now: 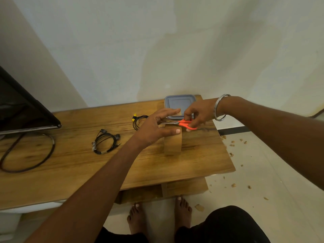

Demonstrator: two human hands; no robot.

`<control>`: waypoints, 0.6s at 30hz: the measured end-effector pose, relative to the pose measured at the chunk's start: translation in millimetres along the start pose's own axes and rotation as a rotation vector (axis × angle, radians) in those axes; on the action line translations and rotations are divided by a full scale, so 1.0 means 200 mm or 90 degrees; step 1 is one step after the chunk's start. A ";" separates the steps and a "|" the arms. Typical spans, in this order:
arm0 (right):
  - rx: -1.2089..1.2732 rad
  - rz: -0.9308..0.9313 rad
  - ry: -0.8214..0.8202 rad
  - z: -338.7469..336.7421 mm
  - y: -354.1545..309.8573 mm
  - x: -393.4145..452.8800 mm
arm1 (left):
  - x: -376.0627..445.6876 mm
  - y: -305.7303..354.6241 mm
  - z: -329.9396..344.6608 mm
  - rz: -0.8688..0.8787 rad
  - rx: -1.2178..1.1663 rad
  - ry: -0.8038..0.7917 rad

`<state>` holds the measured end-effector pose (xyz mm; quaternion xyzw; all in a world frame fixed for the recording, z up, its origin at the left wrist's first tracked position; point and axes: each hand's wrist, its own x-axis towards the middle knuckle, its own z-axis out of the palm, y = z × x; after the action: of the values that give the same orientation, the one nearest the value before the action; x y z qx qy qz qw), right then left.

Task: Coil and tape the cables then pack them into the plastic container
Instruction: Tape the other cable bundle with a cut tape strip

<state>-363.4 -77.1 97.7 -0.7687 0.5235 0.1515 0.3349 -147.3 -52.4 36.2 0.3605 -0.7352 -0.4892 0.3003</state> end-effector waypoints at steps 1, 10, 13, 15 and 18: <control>0.006 0.000 0.007 0.00 0.02 -0.02 | 0.00 0.00 0.00 0.001 -0.011 0.001; -0.043 0.153 0.088 0.23 0.29 -0.24 | 0.00 0.01 0.00 -0.028 -0.061 -0.013; -0.095 0.210 0.053 0.31 0.28 -0.20 | 0.00 0.01 0.00 -0.037 -0.067 -0.022; -0.109 0.232 0.066 0.35 0.25 -0.16 | -0.01 0.01 -0.01 -0.045 -0.080 -0.029; -0.118 0.255 0.080 0.37 0.21 -0.12 | -0.02 0.02 -0.02 -0.045 -0.074 -0.030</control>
<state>-402.3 -19.7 41.6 -0.6845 0.6697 0.2140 0.1929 -142.5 -49.2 41.5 0.3570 -0.6992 -0.5496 0.2858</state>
